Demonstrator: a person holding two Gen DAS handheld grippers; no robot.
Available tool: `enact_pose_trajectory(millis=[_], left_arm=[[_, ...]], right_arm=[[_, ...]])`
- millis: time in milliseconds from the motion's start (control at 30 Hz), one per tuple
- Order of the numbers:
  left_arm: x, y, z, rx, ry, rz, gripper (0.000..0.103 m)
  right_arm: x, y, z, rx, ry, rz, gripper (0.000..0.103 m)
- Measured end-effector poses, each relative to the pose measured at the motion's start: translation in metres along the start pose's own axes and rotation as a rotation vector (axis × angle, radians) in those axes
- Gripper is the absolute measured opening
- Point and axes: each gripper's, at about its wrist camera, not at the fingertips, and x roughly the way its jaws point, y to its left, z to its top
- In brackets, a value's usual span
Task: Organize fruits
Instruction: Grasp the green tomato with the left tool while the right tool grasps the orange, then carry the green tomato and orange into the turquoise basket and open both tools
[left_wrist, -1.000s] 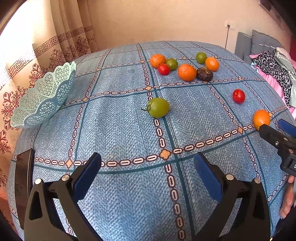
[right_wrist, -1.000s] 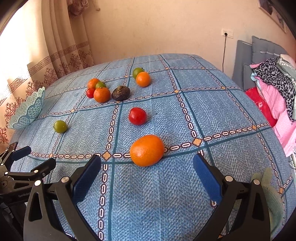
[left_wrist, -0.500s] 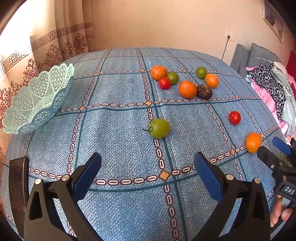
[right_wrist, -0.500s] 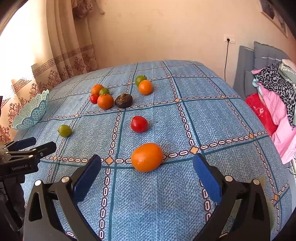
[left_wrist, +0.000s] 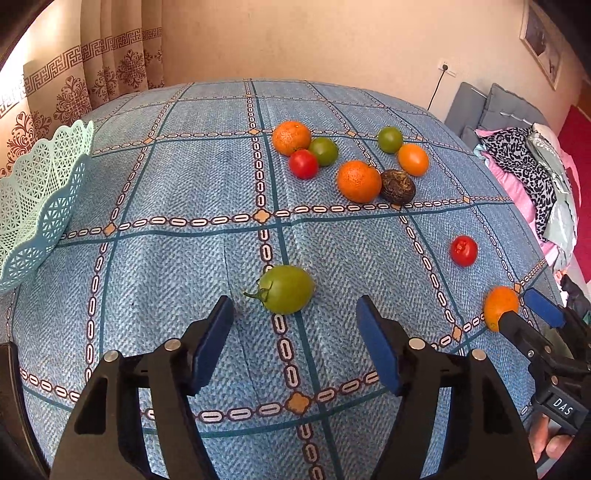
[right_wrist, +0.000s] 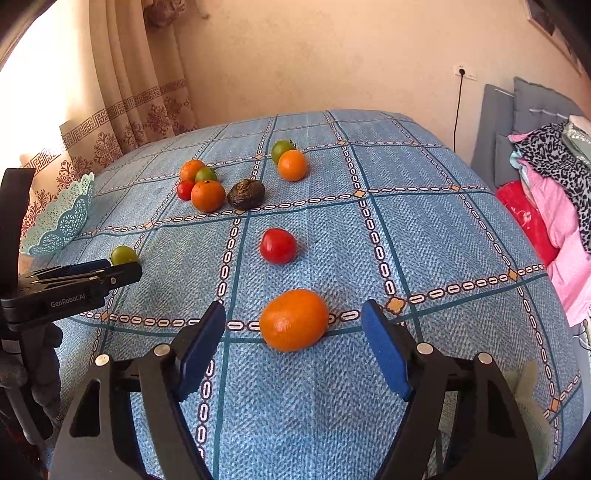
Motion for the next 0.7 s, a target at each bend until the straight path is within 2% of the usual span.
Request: enact_pose_trajectory(millis=[33,133,267,467,700], left_arm=[[0.002,0.0,0.0,0.0,0.0,0.004,0.067],[0.005,-0.001,0.001,0.011,-0.009,0.033,0.055],[0.006,0.002,0.002,0.004,-0.017,0.049,0.04],[0.001,0.003,0.0,0.01,-0.032,0.035,0.04],[-0.013,0.007,0.0,0.001,-0.062,0.038,0.04]], right_arm=[[0.002,0.0,0.001,-0.002,0.003,-0.004,0.075],[0.009,0.002,0.002,-0.007,0.015,-0.005,0.073],[0.015,0.004,0.001,-0.009,0.038,0.001,0.064],[0.022,0.0,0.001,0.012,0.068,-0.001,0.046],[0.021,0.005,0.002,-0.001,0.062,-0.017,0.042]])
